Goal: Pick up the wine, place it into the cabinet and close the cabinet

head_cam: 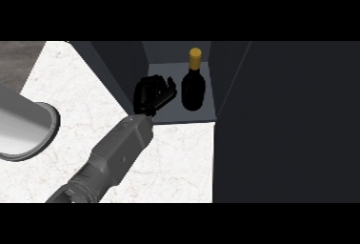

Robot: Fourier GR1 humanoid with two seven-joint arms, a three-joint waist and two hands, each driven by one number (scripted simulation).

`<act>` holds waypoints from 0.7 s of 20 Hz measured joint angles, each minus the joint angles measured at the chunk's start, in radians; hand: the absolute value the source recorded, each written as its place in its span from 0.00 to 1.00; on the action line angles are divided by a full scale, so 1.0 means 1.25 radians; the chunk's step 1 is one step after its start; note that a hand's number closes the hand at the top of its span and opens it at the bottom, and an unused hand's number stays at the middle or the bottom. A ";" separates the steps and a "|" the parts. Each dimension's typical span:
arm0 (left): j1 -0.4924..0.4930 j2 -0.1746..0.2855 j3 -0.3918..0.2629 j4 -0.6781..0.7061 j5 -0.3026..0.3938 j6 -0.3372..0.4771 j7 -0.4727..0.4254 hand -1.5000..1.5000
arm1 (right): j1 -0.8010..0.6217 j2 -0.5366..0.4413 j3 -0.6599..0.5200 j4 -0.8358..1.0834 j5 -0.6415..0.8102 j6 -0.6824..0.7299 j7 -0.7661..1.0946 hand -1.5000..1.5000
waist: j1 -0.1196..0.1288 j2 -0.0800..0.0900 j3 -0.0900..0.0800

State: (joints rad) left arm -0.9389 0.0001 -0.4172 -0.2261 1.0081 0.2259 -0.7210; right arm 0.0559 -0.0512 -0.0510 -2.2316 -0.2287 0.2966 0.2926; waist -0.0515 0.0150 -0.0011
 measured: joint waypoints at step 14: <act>-0.011 -0.002 0.015 0.012 -0.010 -0.035 -0.096 0.00 | -0.005 -0.003 -0.005 -0.005 0.012 -0.009 0.005 0.00 | 0.002 0.009 -0.009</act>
State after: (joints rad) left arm -0.9528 -0.0023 -0.3982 -0.2108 0.9954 0.1824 -0.8406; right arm 0.0493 -0.0547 -0.0575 -2.2380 -0.2137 0.2849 0.2991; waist -0.0495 0.0260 -0.0127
